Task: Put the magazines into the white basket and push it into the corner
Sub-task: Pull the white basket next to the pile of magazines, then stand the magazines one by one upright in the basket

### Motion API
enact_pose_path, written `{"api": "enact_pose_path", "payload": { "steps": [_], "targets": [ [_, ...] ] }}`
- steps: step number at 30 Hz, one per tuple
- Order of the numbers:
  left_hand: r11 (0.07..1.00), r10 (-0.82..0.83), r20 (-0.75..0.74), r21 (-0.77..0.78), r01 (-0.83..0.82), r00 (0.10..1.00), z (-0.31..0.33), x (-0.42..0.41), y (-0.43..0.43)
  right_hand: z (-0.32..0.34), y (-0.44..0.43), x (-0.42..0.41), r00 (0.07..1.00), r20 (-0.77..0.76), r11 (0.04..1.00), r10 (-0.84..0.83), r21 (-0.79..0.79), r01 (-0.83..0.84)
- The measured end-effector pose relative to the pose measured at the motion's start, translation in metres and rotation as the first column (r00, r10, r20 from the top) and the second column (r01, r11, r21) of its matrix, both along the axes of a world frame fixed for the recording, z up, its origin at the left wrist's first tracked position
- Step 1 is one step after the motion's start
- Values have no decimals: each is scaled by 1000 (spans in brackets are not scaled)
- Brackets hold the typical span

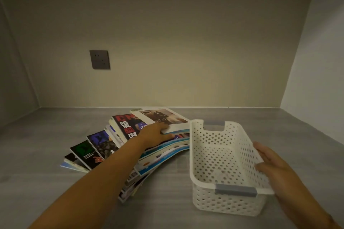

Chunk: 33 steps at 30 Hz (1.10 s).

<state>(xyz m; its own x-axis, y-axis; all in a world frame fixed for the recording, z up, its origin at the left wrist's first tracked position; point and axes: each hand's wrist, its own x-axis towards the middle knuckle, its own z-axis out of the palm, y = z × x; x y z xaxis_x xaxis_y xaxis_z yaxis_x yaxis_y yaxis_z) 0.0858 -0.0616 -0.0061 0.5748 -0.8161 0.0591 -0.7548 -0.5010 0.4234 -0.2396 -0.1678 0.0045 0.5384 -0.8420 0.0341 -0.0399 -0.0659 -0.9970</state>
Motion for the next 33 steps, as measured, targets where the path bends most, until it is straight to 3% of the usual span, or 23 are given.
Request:
{"api": "enact_pose_path", "payload": {
  "steps": [3,6,9,13,18,23,25,27,30,33],
  "targets": [
    [996,-34,194,90,17,980,1,-2,1,0,2,0,1000,6,1000,12,24,-12],
    [987,-115,436,152,52,893,9,-9,2,1,3,0,999,26,999,25,43,-26],
    [966,-168,582,257,16,796,14,-12,3,2,4,0,999,11,999,30,39,-31],
    [953,-179,612,301,-18,770,18,-17,16,6,6,0,999,12,999,42,32,-42],
    [970,-145,689,242,-37,710,8,-35,62,4,6,-6,997,21,996,76,37,-76],
    [969,-88,639,234,-84,764,-6,-44,101,1,3,-9,995,-3,994,104,31,-104],
    [983,181,413,-99,-153,892,-6,-47,110,1,3,-9,994,-1,993,113,29,-113],
    [862,407,-11,-324,-389,913,-3,-42,109,2,4,-9,994,17,993,111,32,-111],
    [720,466,-468,-292,-629,751,4,-28,93,3,6,-8,994,39,994,98,39,-100],
    [610,494,-623,-248,-753,606,12,-14,79,3,6,-8,995,48,994,93,52,-95]
  ]
}}
